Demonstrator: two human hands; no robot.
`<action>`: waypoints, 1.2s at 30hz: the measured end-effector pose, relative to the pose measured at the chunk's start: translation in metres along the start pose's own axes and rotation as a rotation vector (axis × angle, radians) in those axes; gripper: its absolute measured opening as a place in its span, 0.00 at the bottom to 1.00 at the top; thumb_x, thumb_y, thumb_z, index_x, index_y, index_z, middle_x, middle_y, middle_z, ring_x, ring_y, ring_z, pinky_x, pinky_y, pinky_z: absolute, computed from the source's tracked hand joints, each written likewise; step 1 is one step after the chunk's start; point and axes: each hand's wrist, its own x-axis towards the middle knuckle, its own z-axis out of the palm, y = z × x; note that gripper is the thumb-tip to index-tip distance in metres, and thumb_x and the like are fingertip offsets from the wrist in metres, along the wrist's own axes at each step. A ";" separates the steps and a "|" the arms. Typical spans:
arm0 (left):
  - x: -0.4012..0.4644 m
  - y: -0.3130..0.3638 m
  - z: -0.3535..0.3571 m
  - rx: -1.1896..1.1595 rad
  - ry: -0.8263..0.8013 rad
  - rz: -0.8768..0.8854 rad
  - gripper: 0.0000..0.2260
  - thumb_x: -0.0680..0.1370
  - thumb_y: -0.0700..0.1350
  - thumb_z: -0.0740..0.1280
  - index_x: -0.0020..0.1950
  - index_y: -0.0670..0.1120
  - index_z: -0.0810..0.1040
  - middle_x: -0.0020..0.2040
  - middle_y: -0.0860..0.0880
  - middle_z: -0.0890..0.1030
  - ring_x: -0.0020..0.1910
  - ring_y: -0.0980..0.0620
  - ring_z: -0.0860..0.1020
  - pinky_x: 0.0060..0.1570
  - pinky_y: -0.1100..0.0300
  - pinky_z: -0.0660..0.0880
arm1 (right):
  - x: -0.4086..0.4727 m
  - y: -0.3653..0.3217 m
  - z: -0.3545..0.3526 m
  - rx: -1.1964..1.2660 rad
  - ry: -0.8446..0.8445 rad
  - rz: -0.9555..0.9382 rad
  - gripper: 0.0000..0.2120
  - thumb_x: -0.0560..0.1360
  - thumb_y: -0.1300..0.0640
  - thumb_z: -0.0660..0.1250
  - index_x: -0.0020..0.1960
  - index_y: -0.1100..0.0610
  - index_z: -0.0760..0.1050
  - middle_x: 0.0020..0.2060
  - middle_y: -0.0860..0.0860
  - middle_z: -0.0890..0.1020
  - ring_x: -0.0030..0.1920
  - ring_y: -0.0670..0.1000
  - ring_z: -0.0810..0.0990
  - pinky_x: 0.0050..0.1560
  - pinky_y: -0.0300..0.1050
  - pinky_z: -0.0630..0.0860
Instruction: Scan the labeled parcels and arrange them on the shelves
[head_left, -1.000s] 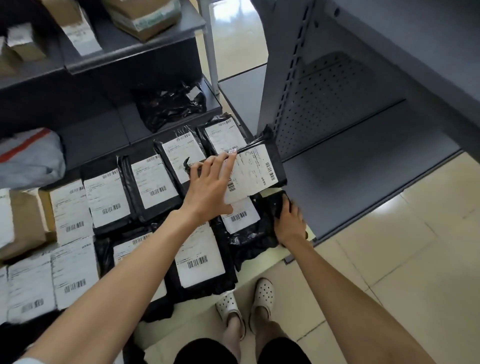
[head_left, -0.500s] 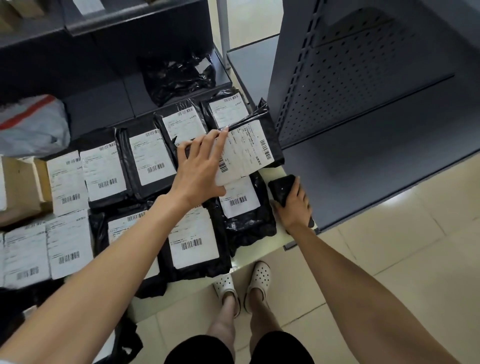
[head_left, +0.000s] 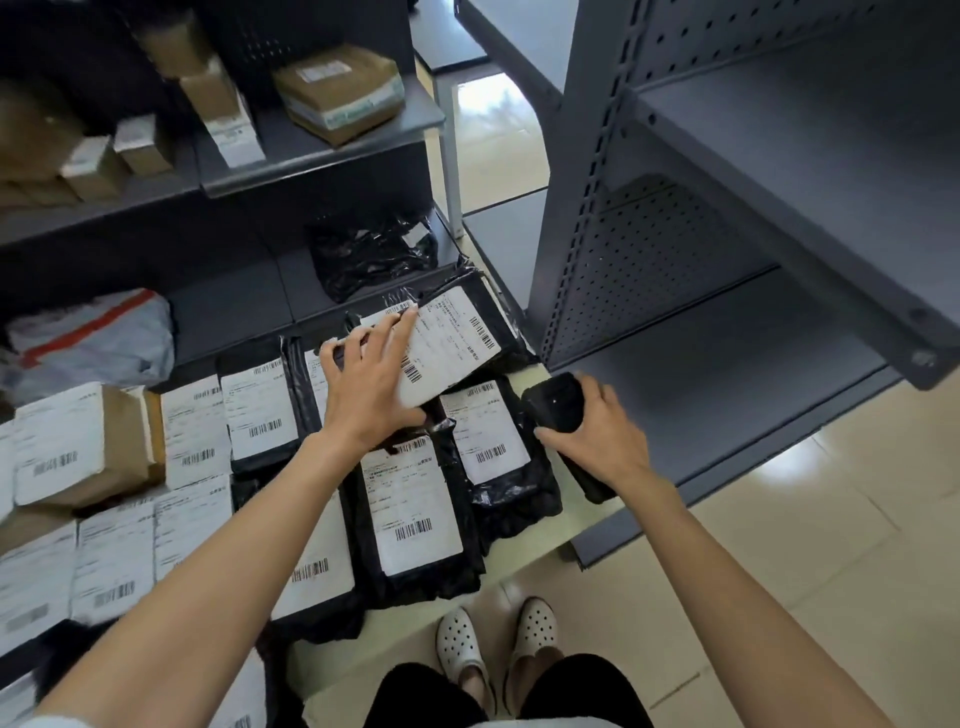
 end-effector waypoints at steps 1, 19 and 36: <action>-0.003 -0.005 -0.004 0.008 -0.004 -0.017 0.60 0.59 0.59 0.80 0.80 0.56 0.44 0.76 0.52 0.58 0.72 0.42 0.60 0.71 0.33 0.47 | -0.007 -0.012 -0.006 -0.010 -0.008 -0.027 0.43 0.69 0.36 0.72 0.77 0.46 0.58 0.67 0.51 0.70 0.65 0.57 0.74 0.59 0.54 0.74; -0.046 -0.077 -0.030 -0.021 0.027 -0.087 0.60 0.61 0.57 0.79 0.80 0.52 0.41 0.76 0.54 0.54 0.72 0.49 0.54 0.68 0.28 0.56 | -0.072 -0.169 0.004 -0.196 -0.096 -0.401 0.43 0.70 0.39 0.72 0.78 0.49 0.55 0.63 0.51 0.69 0.58 0.56 0.76 0.51 0.49 0.72; -0.063 -0.077 -0.027 -0.144 0.034 -0.114 0.58 0.61 0.50 0.79 0.80 0.54 0.43 0.76 0.55 0.55 0.74 0.48 0.55 0.68 0.30 0.53 | -0.084 -0.152 0.002 -0.265 -0.097 -0.433 0.46 0.68 0.40 0.73 0.79 0.47 0.54 0.60 0.49 0.70 0.54 0.53 0.77 0.46 0.46 0.69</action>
